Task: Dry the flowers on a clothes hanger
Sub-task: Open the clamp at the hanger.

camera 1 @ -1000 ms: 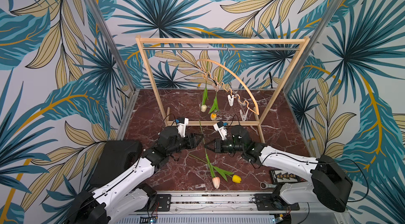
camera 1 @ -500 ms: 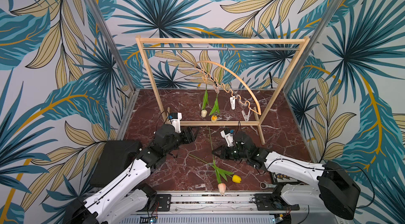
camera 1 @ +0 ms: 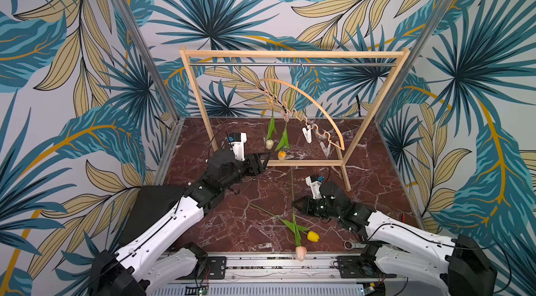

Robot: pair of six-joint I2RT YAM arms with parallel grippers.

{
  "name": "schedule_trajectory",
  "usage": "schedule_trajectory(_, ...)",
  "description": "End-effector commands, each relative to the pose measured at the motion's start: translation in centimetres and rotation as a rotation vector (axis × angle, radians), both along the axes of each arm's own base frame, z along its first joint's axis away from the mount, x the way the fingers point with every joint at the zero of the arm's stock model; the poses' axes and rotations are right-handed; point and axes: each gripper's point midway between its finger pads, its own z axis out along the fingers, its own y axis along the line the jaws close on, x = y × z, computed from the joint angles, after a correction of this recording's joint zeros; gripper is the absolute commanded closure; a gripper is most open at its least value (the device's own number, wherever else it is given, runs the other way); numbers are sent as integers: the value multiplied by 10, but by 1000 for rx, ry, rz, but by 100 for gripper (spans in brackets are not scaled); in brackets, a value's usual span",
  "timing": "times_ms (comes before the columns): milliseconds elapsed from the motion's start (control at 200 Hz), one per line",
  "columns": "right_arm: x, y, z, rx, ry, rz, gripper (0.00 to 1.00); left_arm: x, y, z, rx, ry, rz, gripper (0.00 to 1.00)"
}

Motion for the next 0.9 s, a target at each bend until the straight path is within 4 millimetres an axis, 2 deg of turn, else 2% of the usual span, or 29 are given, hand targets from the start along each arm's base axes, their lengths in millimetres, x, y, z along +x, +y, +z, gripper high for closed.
schedule_trajectory(0,-1,-41,-20,-157,19,-133,100,-1,-15,40,-46,-103,-76,31)
schedule_trajectory(85,0,-66,-18,-220,6,-215,100,0,-24,45,-55,-126,-116,30)
schedule_trajectory(311,2,-110,5,-291,-36,-340,99,1,-57,58,-70,-178,-248,27)
schedule_trajectory(446,5,-129,37,-289,-108,-381,98,5,-76,62,-58,-208,-299,27)
schedule_trajectory(716,21,-135,120,-345,-283,-315,97,14,-105,72,-52,-271,-383,29)
schedule_trajectory(891,24,-137,145,-393,-341,-287,97,21,-114,68,-16,-294,-403,28)
